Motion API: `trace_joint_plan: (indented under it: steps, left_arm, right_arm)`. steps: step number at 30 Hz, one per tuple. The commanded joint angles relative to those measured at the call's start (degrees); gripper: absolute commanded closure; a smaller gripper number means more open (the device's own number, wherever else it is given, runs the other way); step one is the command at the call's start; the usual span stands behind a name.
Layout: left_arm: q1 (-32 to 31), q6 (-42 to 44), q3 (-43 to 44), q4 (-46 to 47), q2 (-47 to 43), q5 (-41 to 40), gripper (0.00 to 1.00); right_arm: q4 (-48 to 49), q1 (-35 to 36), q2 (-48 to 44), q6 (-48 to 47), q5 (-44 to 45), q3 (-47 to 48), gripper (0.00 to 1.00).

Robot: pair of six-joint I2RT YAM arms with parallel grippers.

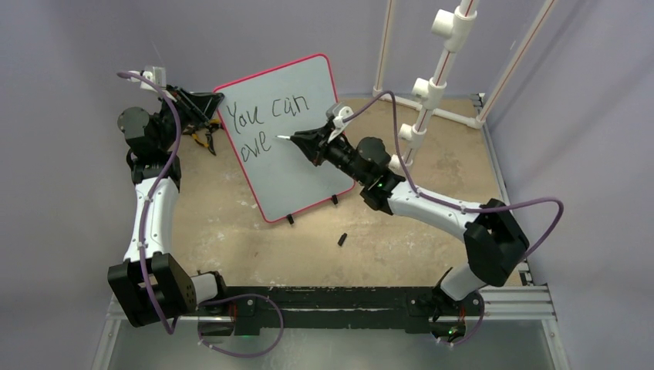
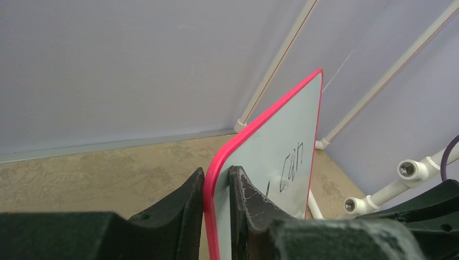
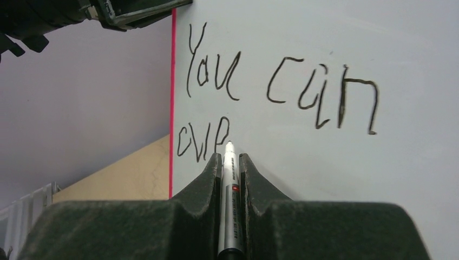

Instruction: Write a sentence on the whiteboard

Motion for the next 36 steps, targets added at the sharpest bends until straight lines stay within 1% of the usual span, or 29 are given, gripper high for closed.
trace_joint_plan:
  steps: [1,11,18,28,36]
  left_arm:
    - [0.42,0.31,-0.50,-0.75,0.19,0.74,0.82]
    - [0.42,-0.01,-0.54,-0.47,0.30,1.18,0.83]
    - [0.42,-0.08,-0.59,-0.33,0.11,1.15,0.83]
    - [0.42,-0.15,-0.62,-0.13,0.00,1.26,0.83]
    - [0.42,-0.39,-0.71,0.11,-0.01,1.26,0.83]
  right_arm:
    - [5.19,1.35,2.16,1.27,1.71,3.43,1.00]
    - [7.03,2.58,5.93,1.74,3.30,4.75,1.00]
    - [8.47,2.60,5.90,1.87,5.04,4.28,1.00]
    - [6.29,2.60,8.27,0.94,5.27,7.53,1.00]
    - [5.02,2.65,8.94,0.99,5.85,7.59,1.00]
